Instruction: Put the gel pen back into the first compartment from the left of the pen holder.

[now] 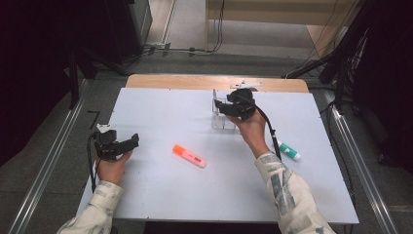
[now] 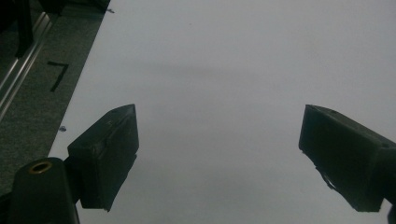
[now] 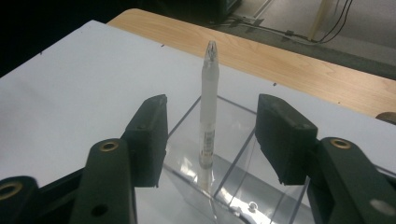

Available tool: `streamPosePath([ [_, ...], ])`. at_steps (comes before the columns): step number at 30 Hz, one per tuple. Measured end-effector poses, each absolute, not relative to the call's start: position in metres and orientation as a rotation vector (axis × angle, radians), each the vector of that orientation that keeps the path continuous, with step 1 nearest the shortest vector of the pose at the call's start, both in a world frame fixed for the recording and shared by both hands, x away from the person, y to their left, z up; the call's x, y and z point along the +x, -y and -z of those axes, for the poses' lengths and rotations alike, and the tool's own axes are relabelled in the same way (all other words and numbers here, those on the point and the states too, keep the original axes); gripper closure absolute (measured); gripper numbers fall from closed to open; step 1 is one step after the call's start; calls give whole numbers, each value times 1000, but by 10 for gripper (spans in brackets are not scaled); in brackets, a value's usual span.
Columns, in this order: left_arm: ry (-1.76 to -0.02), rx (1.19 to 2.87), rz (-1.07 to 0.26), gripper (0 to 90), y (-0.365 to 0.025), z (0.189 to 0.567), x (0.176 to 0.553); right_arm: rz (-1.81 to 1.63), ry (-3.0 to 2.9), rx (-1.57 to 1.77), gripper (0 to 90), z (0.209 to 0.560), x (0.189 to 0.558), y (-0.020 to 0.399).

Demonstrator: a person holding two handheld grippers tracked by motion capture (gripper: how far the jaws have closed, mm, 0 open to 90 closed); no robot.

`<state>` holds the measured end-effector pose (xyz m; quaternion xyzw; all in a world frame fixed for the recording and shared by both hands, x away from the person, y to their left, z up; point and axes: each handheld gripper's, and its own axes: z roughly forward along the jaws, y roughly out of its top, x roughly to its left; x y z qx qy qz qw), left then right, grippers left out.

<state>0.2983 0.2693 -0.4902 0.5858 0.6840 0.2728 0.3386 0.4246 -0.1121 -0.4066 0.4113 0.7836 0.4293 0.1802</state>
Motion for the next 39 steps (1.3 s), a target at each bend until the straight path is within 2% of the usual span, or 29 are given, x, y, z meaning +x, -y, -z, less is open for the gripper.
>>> streamPosePath([
  [5,-1783,1528,-711,124,-269,490,298,-1206,-2203,1161,337,408,415,118],
  [18,-1792,1529,-706,124,-270,492,298,-1222,-2211,1112,221,412,381,127],
  [39,-1785,1533,-710,124,-269,491,298,-1165,-2266,1139,206,455,357,139],
])
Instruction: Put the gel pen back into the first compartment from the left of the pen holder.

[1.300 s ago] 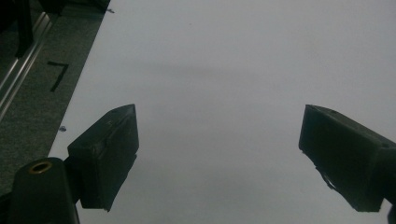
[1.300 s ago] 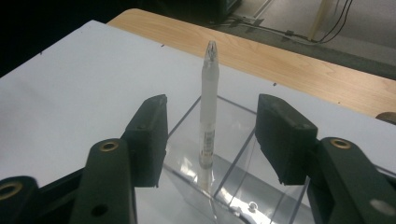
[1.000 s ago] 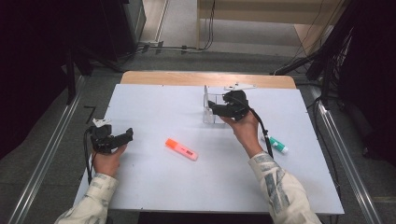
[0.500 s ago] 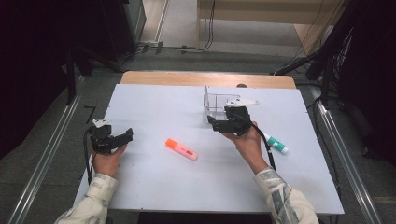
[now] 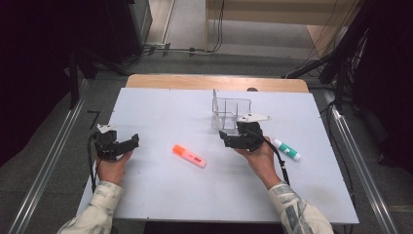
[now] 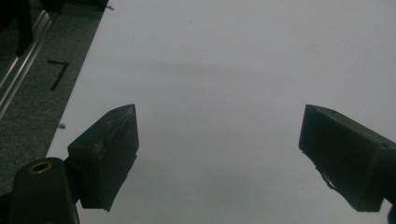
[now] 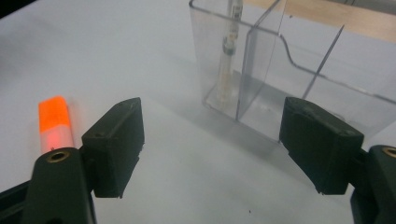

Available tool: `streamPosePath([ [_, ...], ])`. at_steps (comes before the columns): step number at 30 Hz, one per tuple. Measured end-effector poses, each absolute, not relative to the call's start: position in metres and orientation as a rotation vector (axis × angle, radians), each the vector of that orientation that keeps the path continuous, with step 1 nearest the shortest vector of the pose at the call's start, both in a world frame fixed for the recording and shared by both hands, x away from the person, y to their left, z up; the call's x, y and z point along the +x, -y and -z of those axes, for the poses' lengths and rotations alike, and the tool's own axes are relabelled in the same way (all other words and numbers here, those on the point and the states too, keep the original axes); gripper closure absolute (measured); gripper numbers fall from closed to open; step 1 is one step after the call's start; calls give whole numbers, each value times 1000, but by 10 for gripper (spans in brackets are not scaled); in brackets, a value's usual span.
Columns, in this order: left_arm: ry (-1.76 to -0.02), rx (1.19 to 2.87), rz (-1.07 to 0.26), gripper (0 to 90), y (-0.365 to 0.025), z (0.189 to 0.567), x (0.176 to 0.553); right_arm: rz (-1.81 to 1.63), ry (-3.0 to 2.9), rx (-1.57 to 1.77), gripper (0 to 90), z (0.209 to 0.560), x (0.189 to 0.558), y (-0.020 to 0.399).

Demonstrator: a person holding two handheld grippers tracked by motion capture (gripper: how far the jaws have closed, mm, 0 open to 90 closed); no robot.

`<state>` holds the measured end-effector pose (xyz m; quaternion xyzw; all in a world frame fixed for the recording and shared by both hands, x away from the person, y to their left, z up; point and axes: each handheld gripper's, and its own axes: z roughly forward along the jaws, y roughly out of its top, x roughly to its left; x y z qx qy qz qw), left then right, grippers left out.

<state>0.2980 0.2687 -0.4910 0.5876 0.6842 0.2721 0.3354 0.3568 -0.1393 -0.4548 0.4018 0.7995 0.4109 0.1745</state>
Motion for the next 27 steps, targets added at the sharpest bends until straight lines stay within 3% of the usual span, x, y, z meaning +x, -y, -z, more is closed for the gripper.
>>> streamPosePath([
  [27,-1779,1536,-712,124,-266,490,299,-1138,-2290,1123,206,463,352,138],
])
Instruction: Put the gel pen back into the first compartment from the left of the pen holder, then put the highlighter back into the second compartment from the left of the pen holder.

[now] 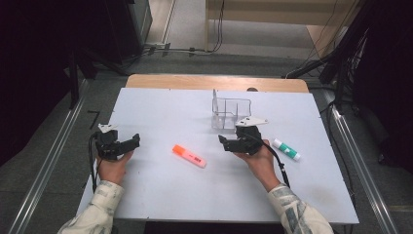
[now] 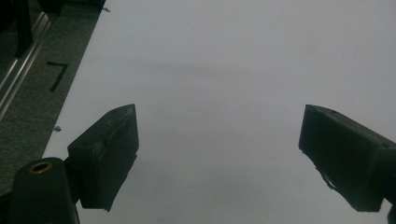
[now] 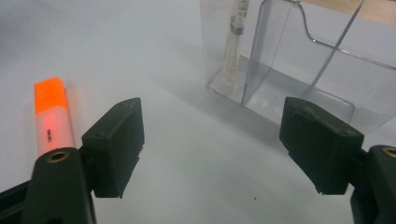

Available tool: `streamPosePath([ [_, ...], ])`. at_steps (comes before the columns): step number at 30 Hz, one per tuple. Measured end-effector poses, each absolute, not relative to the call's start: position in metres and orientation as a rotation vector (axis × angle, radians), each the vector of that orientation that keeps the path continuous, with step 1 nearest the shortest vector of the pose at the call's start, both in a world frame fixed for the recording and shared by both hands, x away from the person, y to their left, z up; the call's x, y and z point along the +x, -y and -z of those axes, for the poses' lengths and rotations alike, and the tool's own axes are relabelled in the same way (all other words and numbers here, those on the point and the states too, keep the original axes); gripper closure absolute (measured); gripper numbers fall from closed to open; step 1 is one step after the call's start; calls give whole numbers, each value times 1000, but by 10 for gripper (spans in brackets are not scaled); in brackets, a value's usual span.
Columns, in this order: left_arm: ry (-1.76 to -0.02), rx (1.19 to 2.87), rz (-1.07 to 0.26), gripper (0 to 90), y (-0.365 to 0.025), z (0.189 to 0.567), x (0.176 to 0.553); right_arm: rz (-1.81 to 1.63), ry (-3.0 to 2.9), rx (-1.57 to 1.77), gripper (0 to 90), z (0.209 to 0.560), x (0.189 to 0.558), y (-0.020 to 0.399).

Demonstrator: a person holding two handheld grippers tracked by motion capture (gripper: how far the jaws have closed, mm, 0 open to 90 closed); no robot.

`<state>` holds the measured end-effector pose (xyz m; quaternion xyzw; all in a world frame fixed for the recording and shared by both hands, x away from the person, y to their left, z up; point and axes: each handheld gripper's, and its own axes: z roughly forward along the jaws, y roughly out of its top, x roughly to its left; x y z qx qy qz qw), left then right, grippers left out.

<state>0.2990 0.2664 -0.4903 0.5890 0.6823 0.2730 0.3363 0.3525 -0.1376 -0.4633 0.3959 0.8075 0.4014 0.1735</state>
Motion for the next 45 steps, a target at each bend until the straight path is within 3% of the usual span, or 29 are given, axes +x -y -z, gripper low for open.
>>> streamPosePath([
  [18,-1774,1541,-712,124,-264,490,301,-1150,-2300,1095,207,465,346,133],
  [45,-1779,1540,-715,124,-266,491,302,-1159,-2448,950,220,484,330,72],
])
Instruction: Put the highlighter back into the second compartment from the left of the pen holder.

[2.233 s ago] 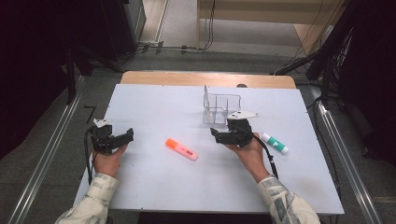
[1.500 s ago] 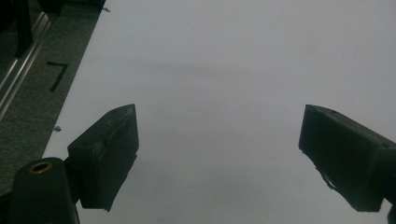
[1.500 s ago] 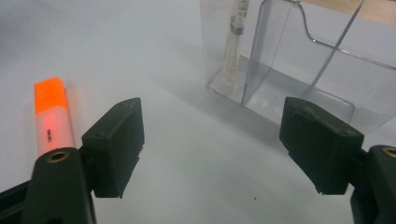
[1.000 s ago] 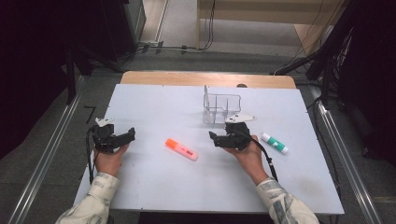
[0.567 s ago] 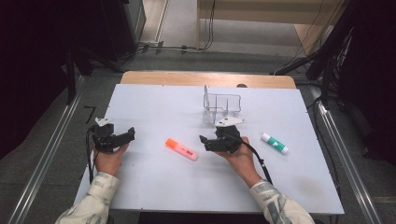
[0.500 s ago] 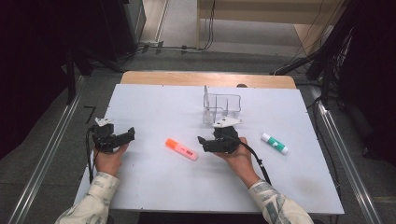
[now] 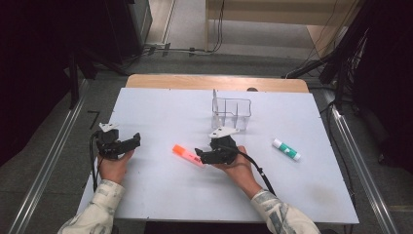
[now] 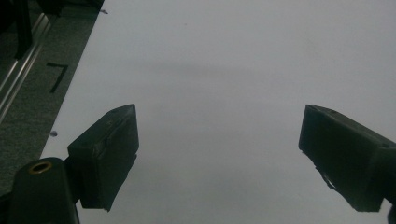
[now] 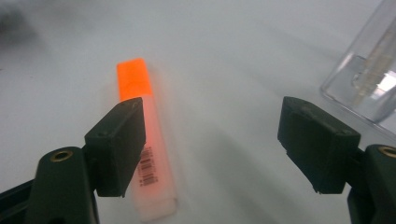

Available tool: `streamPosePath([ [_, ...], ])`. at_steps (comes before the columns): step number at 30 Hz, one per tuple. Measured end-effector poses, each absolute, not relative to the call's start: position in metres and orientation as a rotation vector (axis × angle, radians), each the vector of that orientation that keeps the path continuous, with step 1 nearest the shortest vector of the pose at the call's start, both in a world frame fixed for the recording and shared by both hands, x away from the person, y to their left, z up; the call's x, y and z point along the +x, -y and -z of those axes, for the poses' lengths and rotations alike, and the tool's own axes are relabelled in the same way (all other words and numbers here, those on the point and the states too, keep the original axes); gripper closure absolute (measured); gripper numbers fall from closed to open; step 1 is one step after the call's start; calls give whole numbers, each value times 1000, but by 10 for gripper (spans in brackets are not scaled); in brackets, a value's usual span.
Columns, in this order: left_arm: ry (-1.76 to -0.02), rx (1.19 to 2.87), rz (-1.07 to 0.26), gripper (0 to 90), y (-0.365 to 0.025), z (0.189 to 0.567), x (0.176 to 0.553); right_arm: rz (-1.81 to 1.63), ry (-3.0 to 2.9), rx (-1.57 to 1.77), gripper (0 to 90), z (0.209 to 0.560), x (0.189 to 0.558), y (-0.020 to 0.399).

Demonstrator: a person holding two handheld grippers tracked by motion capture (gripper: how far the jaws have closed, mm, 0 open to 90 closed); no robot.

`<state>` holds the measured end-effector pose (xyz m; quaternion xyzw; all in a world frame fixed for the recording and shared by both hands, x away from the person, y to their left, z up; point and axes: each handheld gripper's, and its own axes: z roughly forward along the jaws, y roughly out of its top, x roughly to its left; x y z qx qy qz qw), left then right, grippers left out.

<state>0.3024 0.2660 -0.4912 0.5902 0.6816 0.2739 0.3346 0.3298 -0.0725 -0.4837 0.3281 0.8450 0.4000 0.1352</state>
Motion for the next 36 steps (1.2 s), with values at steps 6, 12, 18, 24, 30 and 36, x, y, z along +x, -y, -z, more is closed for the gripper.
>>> streamPosePath([
  [6,-1777,1535,-713,124,-267,491,302,-1170,-2478,929,220,488,327,60],
  [12,-1774,1538,-713,124,-267,491,303,-1178,-2492,912,244,491,326,51],
  [18,-1774,1543,-713,124,-266,491,303,-1183,-2511,893,265,498,326,40],
  [24,-1772,1543,-711,125,-267,491,303,-1181,-2558,831,325,501,329,26],
  [30,-1773,1536,-711,125,-267,491,303,-1144,-2579,808,374,502,333,15],
  [36,-1771,1542,-711,125,-267,491,303,-1103,-2605,805,424,505,338,9],
])
